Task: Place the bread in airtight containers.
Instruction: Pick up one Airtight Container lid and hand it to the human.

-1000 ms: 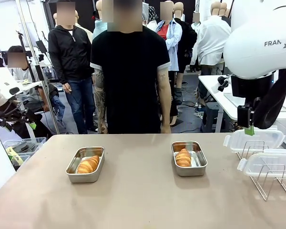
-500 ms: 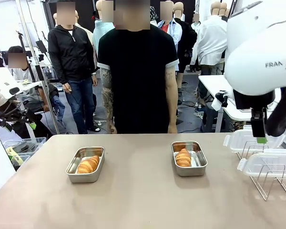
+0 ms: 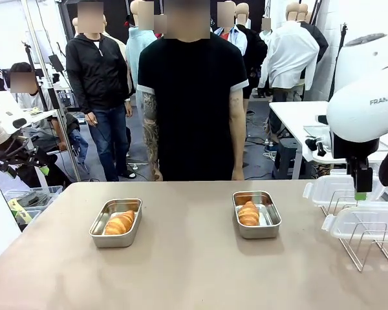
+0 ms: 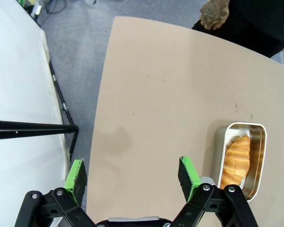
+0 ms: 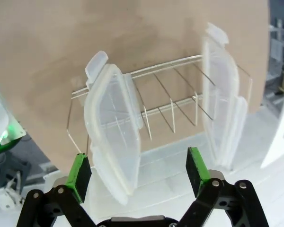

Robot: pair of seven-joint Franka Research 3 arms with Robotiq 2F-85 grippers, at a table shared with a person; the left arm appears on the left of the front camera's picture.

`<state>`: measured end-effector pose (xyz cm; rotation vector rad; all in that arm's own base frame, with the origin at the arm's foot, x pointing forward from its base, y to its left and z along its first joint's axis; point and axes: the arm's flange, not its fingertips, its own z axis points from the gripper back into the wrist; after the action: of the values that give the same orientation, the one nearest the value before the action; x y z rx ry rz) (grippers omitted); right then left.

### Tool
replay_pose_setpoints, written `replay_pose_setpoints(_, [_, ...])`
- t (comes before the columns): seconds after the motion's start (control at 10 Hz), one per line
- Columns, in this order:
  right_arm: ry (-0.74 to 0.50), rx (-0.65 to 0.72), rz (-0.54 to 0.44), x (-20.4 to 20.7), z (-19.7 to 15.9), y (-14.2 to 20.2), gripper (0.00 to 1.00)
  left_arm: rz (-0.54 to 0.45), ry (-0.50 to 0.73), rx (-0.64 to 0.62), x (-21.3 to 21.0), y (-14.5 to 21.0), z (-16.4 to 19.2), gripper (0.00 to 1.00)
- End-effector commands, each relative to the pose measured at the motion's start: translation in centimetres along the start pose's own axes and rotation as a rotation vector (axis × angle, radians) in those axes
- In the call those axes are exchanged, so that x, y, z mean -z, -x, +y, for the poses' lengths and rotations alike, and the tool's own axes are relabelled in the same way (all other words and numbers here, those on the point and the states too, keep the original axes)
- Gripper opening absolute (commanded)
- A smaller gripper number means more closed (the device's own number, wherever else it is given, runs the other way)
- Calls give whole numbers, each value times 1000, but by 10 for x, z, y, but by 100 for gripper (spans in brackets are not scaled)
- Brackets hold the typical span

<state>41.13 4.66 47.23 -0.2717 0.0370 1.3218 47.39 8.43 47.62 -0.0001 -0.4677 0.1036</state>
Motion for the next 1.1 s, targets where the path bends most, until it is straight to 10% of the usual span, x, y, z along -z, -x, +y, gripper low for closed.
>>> replay_pose_setpoints(0.0, [-49, -91, -1, 13, -3, -7, 100, -1, -2, -5, -1, 1, 0, 100])
replay_pose_setpoints(0.8, [-96, -109, 113, 71, -2, -31, 100, -1, -2, -5, -1, 1, 0, 100])
replay_pose_setpoints(1.0, [-94, -97, 110, 70, 0, -32, 61, -1, -2, -5, -1, 1, 0, 100])
